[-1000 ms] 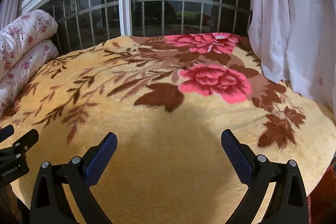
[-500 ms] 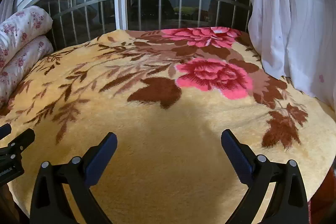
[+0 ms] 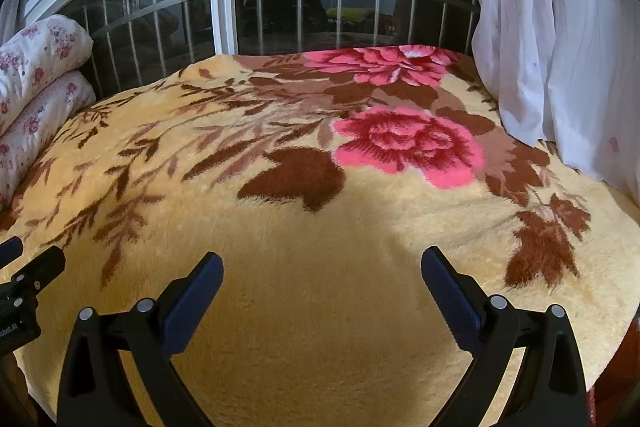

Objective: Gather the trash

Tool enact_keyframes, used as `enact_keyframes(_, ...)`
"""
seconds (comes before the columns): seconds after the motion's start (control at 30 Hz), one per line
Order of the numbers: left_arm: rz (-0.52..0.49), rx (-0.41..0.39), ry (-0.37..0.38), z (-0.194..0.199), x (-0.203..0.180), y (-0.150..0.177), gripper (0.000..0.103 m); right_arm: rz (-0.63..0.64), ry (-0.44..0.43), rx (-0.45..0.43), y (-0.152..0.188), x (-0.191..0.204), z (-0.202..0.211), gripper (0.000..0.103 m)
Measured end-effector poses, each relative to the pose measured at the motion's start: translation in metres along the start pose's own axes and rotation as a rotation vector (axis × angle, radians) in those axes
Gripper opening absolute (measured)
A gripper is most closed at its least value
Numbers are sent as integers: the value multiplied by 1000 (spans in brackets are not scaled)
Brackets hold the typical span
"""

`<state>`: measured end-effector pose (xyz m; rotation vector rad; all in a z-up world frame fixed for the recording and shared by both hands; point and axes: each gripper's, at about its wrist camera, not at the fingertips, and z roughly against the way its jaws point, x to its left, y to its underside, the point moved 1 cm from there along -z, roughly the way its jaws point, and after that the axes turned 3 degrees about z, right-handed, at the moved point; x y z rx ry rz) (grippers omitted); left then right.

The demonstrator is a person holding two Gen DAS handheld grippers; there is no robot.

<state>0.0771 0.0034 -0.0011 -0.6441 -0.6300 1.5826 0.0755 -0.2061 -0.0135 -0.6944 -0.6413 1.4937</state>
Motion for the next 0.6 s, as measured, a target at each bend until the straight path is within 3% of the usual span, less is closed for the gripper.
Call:
enact_keyframes(0.37, -13, -57, -17, 9, 3, -13, 94, -13, 1, 16, -8, 4, -6, 98)
enact_keyframes(0.6, -21, -35, -5, -2, 9, -14, 94, -30, 14, 30, -12, 4, -14, 98)
